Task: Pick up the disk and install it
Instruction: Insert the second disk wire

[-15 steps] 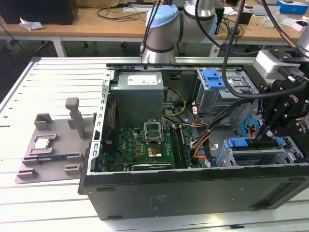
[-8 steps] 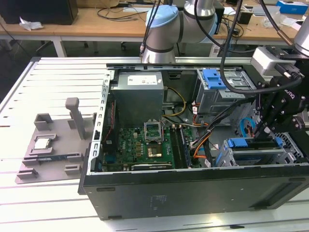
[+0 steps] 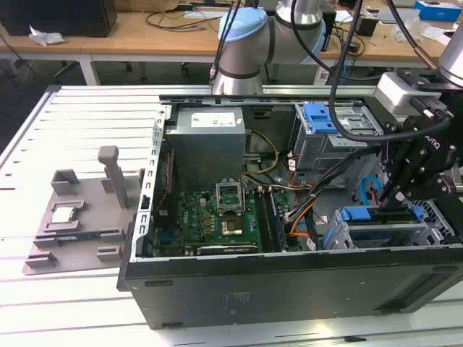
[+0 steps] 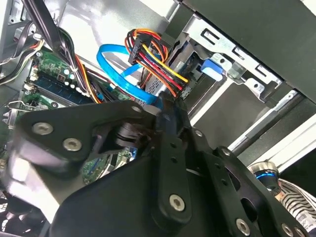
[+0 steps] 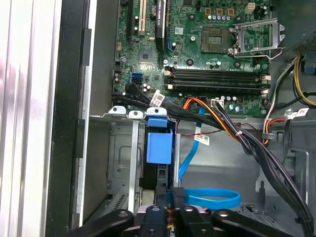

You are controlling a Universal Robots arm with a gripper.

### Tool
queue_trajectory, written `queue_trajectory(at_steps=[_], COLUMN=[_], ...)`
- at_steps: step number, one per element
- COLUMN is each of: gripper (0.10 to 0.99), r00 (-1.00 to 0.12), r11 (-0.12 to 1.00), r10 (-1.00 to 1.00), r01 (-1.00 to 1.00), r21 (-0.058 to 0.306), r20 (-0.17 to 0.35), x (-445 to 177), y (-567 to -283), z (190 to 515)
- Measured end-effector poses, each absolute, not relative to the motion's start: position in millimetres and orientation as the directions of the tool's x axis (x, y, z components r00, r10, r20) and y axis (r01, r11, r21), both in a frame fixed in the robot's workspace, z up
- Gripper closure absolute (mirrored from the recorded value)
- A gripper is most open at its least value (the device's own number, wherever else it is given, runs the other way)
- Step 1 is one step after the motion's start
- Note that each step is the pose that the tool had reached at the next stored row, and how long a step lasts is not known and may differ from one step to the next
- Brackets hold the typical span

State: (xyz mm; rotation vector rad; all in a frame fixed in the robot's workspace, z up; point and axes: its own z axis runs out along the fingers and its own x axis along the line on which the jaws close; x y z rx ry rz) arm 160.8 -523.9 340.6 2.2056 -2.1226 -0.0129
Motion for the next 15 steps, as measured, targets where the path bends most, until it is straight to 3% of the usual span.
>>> queue_trajectory(at_steps=[1,8,10,12,15], gripper=[0.851,0.851,0.863,0.980,0.980], r00=[0.040,0.040,0.040,0.040,0.040], r11=[-0.037,-0.037,-0.037,-0.037,-0.037], r10=[-0.998,-0.998,-0.998,-0.998,-0.998], r01=[-0.997,-0.997,-0.997,-0.997,-0.997], r21=[0.064,0.063,0.063,0.063,0.063], r20=[0.050,0.050,0.050,0.050,0.050], x=[160.8,160.7,160.8,160.8,160.8], y=[-523.9,-521.5,-520.8,-520.4,-520.4], z=[340.5,368.0,373.9,382.8,390.2])
